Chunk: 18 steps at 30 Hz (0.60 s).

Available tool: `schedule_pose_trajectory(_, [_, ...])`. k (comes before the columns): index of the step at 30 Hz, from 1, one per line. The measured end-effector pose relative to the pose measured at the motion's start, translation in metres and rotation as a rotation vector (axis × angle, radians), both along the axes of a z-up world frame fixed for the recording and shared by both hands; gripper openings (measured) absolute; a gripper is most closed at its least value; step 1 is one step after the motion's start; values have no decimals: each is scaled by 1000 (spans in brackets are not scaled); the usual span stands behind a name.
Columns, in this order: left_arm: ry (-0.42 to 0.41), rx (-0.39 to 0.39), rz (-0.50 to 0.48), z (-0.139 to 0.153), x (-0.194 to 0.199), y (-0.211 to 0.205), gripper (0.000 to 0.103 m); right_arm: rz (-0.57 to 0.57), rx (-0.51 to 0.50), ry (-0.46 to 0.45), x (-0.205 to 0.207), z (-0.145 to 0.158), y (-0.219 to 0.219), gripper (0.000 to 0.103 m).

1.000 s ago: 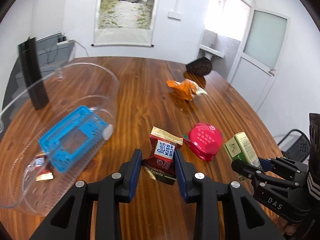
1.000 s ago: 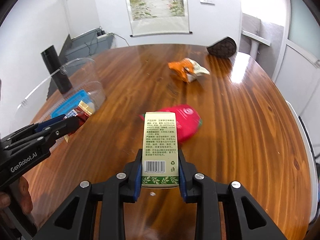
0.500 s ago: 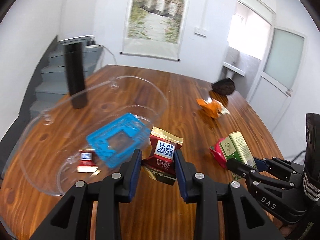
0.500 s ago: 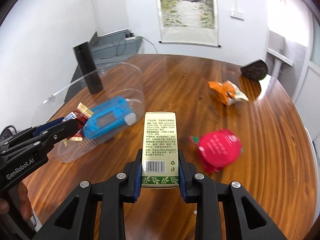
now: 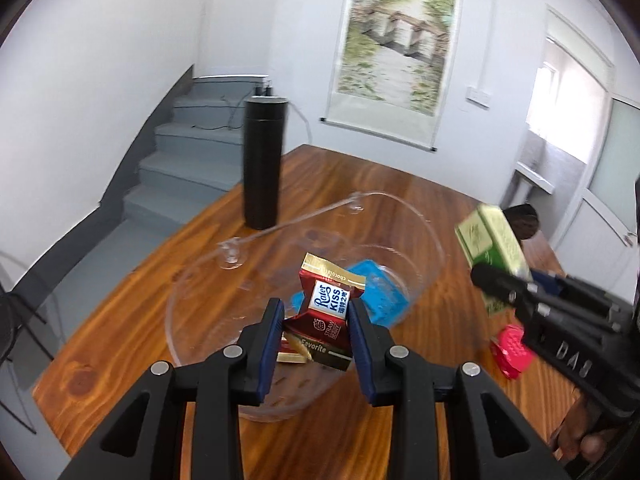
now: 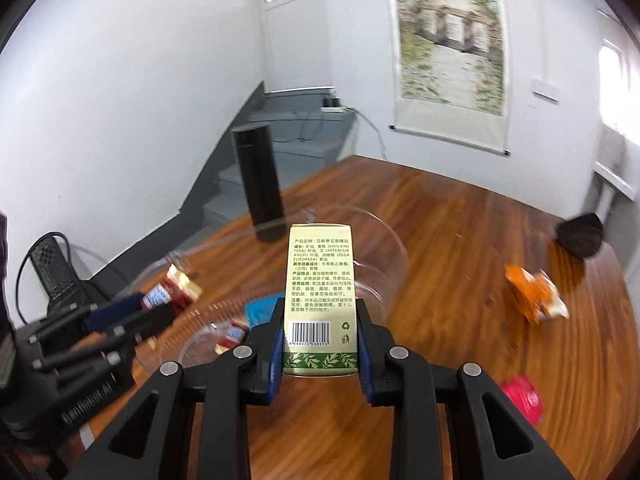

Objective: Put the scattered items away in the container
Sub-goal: 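Carry the juice box and chocolate with both tools over the clear container, then open the left tool to drop the chocolate while the right tool lowers the juice box into the container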

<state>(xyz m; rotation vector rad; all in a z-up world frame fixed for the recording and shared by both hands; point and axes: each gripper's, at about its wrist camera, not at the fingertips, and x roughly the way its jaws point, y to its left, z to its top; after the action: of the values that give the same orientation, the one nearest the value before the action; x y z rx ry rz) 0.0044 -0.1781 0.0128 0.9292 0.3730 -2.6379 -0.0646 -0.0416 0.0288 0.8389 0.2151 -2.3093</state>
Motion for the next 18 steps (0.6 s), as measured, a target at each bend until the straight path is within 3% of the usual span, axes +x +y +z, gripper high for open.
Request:
schedule_pose_trajectory(7, [-38, 4, 62, -10, -5, -20, 33, 70, 19, -5, -21, -3, -45, 30])
schedule_pose_trajectory(18, [-50, 10, 95, -19, -12, -35, 33, 84, 52, -19, -36, -14, -69, 30])
